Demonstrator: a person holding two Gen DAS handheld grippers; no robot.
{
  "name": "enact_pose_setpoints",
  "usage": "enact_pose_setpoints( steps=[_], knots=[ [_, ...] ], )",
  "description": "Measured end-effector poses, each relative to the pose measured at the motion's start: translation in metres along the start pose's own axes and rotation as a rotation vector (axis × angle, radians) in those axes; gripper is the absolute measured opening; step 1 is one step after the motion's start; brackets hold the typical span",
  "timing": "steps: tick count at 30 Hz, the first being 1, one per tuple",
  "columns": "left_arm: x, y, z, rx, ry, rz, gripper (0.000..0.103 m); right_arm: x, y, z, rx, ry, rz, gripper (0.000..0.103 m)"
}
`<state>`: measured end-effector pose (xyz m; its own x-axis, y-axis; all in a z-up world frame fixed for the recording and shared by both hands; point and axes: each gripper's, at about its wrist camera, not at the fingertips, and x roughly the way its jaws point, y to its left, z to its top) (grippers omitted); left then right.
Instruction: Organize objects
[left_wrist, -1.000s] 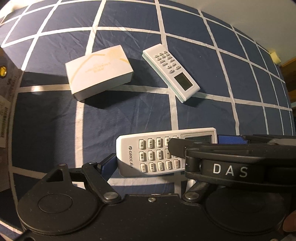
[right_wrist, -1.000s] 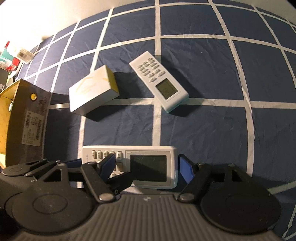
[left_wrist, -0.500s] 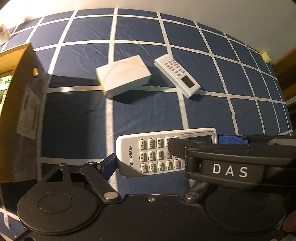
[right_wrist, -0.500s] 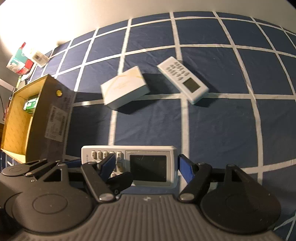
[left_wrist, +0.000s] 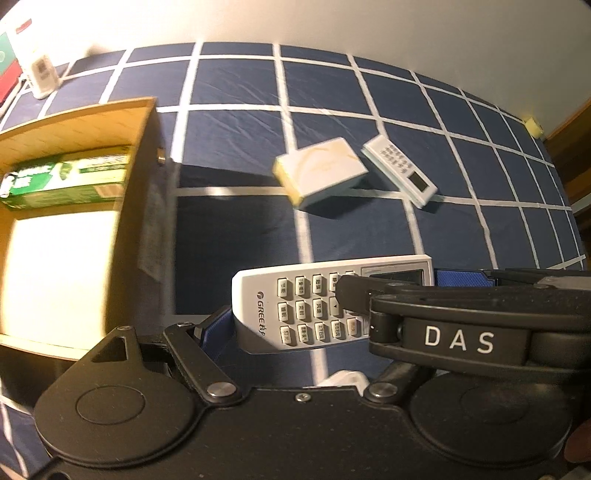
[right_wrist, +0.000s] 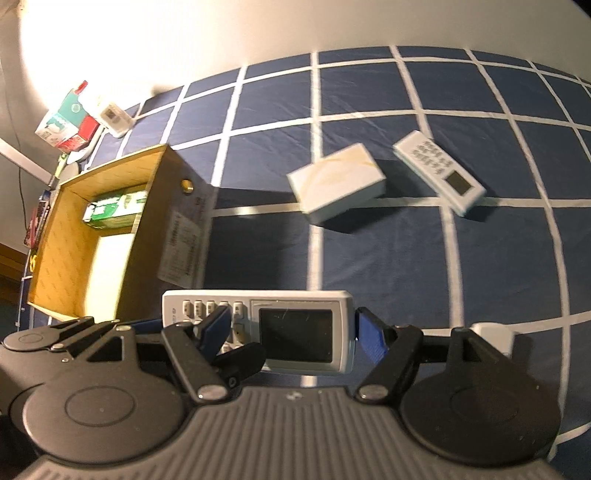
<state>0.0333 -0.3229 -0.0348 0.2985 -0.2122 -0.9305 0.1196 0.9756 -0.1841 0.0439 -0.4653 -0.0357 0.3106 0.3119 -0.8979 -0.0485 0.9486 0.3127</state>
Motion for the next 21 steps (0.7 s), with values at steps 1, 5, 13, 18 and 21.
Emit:
enact_pose_setpoints(
  steps=[1,5,13,18,21],
  knots=[
    [-0.003,0.008,0.000,0.002,-0.002,0.002,0.078,0.001,0.007,0.000,0.001,-0.003,0.001,0.073],
    [-0.015,0.037,0.000,0.012,-0.006,0.012,0.078,0.007,0.040,-0.001,0.006,-0.011,0.011,0.073],
    [-0.035,0.102,0.002,0.032,-0.007,0.026,0.078,0.024,0.108,-0.001,0.020,-0.022,0.021,0.072],
    [-0.044,0.139,0.003,0.039,-0.010,0.034,0.078,0.036,0.146,-0.002,0.021,-0.029,0.027,0.072],
    [-0.049,0.160,0.004,0.036,-0.012,0.040,0.078,0.044,0.167,-0.001,0.020,-0.029,0.033,0.072]
  ],
)
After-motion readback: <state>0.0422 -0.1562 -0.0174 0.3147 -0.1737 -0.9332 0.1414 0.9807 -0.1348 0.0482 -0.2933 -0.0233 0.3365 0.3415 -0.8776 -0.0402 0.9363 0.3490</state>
